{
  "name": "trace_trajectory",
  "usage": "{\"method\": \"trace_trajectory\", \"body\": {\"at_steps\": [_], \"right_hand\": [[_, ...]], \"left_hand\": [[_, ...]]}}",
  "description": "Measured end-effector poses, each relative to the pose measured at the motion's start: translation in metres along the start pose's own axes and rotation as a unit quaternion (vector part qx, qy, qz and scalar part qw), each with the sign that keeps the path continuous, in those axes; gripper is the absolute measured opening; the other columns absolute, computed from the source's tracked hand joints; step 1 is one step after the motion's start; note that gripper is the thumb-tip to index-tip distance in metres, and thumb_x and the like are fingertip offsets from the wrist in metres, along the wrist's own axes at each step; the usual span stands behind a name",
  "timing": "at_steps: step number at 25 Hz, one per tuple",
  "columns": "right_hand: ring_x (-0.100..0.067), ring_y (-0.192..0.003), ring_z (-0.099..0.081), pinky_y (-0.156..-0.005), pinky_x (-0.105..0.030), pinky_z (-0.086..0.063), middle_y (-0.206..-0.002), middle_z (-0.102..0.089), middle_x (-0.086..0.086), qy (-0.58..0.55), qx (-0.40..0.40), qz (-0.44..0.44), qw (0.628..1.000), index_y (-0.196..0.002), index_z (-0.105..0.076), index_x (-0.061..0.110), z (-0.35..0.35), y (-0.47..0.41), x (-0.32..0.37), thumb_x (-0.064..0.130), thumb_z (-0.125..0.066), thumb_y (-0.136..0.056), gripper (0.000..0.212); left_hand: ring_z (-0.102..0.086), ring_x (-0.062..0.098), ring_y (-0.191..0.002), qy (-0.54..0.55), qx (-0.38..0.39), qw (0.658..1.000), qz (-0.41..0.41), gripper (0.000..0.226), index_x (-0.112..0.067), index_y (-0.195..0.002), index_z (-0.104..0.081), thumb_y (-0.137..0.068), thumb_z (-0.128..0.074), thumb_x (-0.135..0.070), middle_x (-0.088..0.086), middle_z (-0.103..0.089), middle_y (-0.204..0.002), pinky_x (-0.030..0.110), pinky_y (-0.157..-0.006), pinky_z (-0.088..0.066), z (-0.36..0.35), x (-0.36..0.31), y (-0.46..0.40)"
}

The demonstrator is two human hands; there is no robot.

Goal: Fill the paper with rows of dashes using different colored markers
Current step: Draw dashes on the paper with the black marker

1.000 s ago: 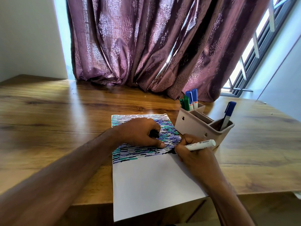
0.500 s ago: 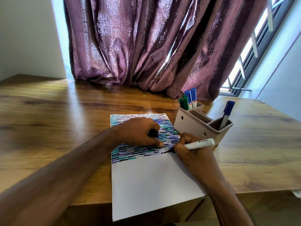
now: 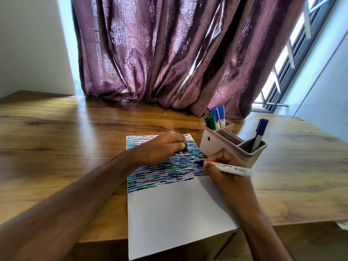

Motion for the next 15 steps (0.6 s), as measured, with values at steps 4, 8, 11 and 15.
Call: {"method": "trace_trajectory", "body": {"at_steps": [4, 8, 11, 15], "right_hand": [[-0.015, -0.067, -0.065, -0.055, -0.023, -0.05, -0.077, -0.073, -0.005, -0.1, -0.029, 0.005, 0.995, -0.084, -0.07, 0.007, 0.004, 0.006, 0.005, 0.019, -0.068, -0.088, 0.013], [-0.038, -0.076, -0.064, -0.061, -0.041, -0.052, -0.078, -0.073, -0.011, -0.123, -0.078, -0.027, 0.989, -0.088, -0.069, 0.012, 0.01, 0.009, -0.007, 0.039, -0.062, -0.078, 0.029], [-0.026, -0.067, -0.063, -0.056, -0.035, -0.053, -0.074, -0.071, -0.008, -0.098, -0.069, -0.002, 0.993, -0.086, -0.069, 0.012, 0.008, 0.009, -0.002, 0.042, -0.064, -0.076, 0.033], [-0.017, -0.062, -0.058, -0.051, -0.028, -0.049, -0.07, -0.068, -0.006, -0.089, -0.054, 0.009, 0.995, -0.084, -0.069, 0.011, 0.006, 0.008, 0.0, 0.042, -0.063, -0.076, 0.033]], "left_hand": [[-0.065, 0.016, -0.096, 0.086, 0.026, 0.995, -0.042, 0.025, -0.015, -0.118, -0.067, -0.094, -0.064, -0.013, 0.008, -0.07, -0.104, 0.026, -0.082, -0.052, 0.002, 0.003, 0.001], [-0.067, 0.032, -0.093, 0.151, 0.012, 0.987, -0.058, 0.023, -0.005, -0.111, -0.066, -0.088, -0.069, -0.003, 0.015, -0.071, -0.1, 0.041, -0.084, -0.055, 0.005, 0.003, 0.0], [-0.067, 0.023, -0.093, 0.12, 0.017, 0.989, -0.084, 0.021, -0.006, -0.111, -0.068, -0.09, -0.067, -0.005, 0.009, -0.071, -0.1, 0.039, -0.085, -0.054, 0.004, -0.001, 0.002], [-0.064, 0.018, -0.093, 0.09, 0.041, 0.991, -0.088, 0.023, -0.011, -0.114, -0.07, -0.091, -0.065, -0.006, 0.001, -0.071, -0.1, 0.035, -0.084, -0.054, 0.003, -0.005, 0.003]]}}
Point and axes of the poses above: each hand's wrist, its own y-axis away from the middle knuckle, its own z-axis out of the back of the hand, x = y × z, the point moved 5 cm from there along -y, towards the middle knuckle
